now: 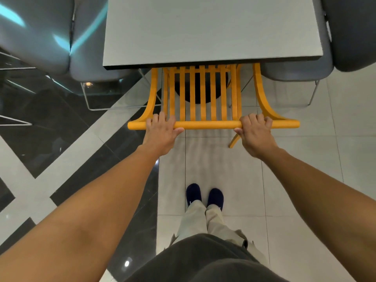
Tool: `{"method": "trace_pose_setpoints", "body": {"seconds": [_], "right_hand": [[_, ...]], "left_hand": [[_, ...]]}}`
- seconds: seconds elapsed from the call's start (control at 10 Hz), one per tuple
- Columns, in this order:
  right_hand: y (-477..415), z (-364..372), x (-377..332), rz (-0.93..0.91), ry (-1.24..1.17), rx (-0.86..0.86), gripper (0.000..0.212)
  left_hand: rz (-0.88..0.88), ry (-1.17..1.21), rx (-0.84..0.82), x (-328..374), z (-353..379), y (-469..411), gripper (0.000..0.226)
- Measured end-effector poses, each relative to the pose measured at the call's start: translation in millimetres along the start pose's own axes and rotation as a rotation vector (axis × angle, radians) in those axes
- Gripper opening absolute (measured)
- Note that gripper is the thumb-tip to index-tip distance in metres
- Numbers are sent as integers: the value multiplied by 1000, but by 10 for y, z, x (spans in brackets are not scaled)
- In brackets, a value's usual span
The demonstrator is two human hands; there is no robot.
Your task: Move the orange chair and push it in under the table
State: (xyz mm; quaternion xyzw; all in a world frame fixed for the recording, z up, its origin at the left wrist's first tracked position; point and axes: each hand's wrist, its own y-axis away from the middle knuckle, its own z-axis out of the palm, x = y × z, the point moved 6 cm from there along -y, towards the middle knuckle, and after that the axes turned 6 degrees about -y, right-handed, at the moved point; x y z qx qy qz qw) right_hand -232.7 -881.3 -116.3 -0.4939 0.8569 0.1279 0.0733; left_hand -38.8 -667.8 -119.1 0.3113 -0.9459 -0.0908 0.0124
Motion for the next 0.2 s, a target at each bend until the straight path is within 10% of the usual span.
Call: {"method": "trace_pose_setpoints", "body": {"seconds": [0.2], "right_hand": [[-273,-297,21,125,-86,-231,74]], "left_hand": [[-75,147,-245,-20,-298,-175,80]]}}
